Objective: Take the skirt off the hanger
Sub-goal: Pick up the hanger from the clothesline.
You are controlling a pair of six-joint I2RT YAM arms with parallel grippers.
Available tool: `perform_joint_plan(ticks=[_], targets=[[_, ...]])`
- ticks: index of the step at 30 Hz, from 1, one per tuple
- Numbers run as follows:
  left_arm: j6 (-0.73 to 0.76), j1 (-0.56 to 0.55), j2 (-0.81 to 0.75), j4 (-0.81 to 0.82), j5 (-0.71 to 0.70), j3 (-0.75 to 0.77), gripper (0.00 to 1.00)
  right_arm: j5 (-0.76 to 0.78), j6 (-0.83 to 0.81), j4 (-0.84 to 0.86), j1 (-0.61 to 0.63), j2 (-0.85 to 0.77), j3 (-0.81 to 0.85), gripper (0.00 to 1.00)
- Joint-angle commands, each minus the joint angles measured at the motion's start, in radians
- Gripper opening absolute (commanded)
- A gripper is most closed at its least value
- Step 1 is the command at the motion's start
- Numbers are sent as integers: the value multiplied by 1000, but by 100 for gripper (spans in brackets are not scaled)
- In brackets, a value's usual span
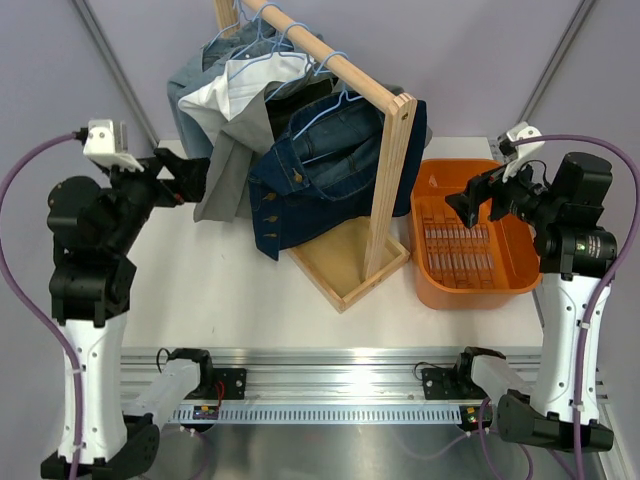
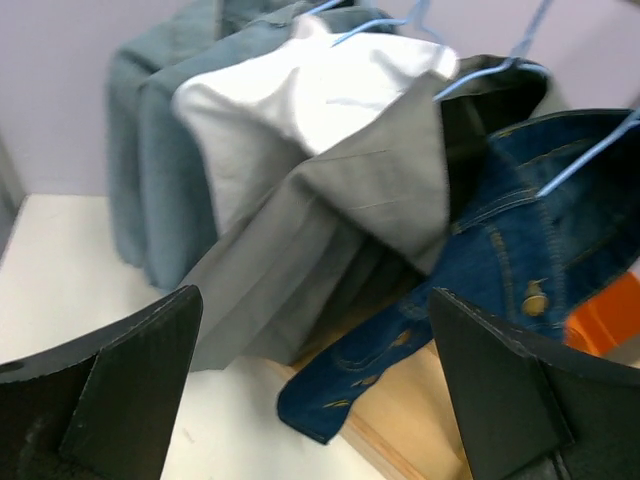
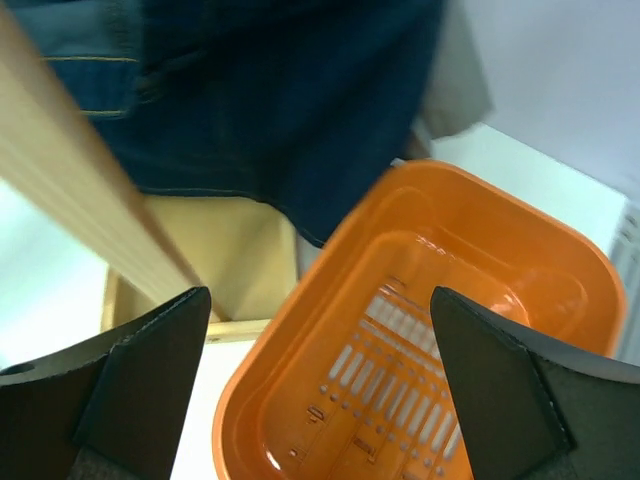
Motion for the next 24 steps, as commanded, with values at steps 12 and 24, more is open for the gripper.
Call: perform_joint_plan(ticks=[12, 24], targets=[[341, -447, 425, 67, 183, 377, 95, -402, -170, -106, 4, 12, 8, 99], [464, -456, 623, 286, 267, 432, 73, -426, -153, -60, 3, -29, -71, 99]])
